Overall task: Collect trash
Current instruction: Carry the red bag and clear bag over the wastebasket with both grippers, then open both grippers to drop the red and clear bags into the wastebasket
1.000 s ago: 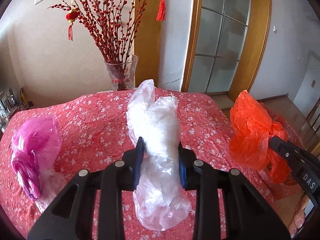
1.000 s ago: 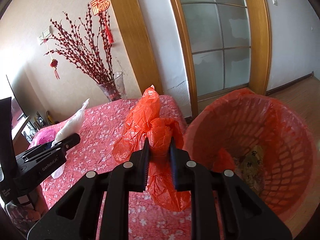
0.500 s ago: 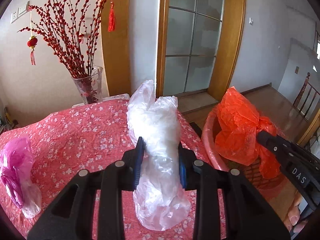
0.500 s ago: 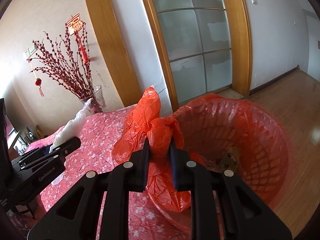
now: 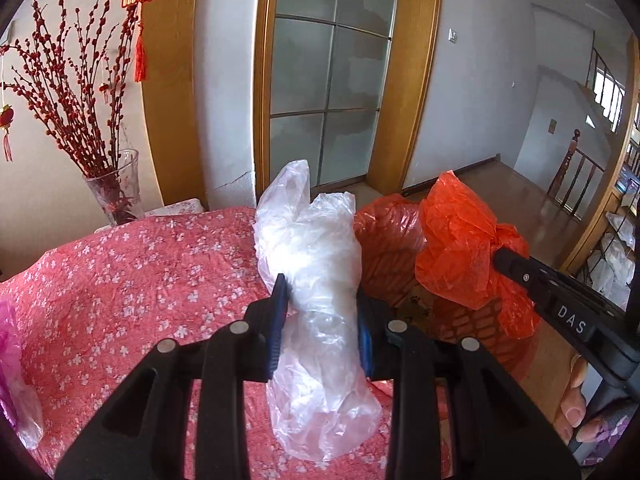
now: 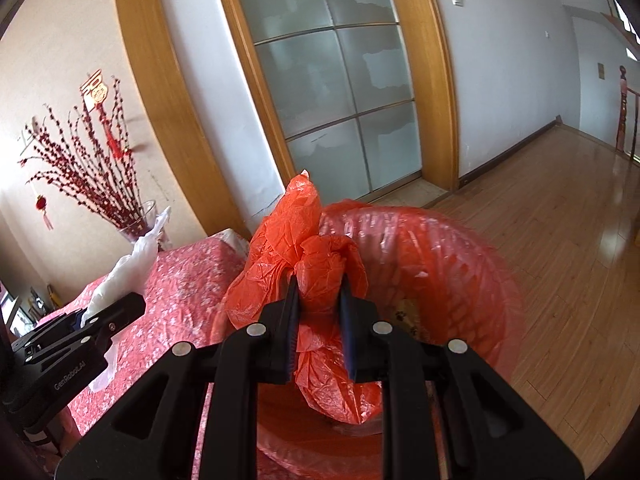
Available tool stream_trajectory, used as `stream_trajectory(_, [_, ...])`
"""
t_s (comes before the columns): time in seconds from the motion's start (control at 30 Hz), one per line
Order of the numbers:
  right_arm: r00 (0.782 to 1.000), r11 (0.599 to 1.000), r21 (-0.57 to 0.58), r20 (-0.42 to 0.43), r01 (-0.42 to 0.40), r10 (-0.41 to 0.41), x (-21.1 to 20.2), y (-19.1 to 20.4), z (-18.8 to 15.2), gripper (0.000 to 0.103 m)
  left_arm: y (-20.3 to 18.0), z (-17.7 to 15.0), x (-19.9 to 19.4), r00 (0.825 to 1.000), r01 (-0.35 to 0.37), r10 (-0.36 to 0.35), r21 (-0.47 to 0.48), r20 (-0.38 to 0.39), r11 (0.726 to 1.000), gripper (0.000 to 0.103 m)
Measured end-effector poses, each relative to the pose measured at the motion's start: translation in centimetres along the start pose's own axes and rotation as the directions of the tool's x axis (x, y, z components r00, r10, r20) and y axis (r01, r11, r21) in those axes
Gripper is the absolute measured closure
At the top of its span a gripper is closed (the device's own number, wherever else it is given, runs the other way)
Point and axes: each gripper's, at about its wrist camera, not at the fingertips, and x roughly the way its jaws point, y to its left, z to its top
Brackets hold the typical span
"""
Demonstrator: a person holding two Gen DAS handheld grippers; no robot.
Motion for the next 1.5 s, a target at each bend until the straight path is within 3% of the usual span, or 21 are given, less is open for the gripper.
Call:
stream_trajectory(0.73, [0.994, 0.993, 0.07, 0.055, 0.093, -0.097, -1.1, -4.2, 0.8, 0.084, -5.0, 1.4, 2.8, 0.983, 0.181, -0.18, 0.034, -0.025, 0.983, 0.072])
stream_trajectory(1.03, [0.992, 0.99, 0.088, 0.052, 0.109, -0.114, -0.8, -4.8, 0.8, 0.084, -6.5, 1.3, 4.3, 0.974, 0.219, -0.218, 0.028, -0.055, 0.975, 0.071])
stream_trajectory(1.13, [0.992, 0.99, 0.094, 0.049, 0.107, -0.112, -0.5, -4.9, 0.8, 0.083, -6.7, 1.2, 4.8, 0.972, 0.229, -0.227, 0.025, -0.066, 0.973, 0.07])
stream_trajectory(1.33, [0.994, 0.99, 0.102, 0.04, 0.1, -0.105, -0.4, -5.1, 0.7, 0.074, -6.6, 0.8, 5.5, 0.972, 0.223, -0.221, 0.02, -0.073, 0.975, 0.055])
stream_trajectory(1.5, [0.993, 0.988, 0.113, 0.044, 0.102, -0.108, -0.6, -5.2, 0.7, 0.067, -5.6, 0.3, 5.5, 0.976, 0.204, -0.203, 0.005, -0.077, 0.979, 0.053])
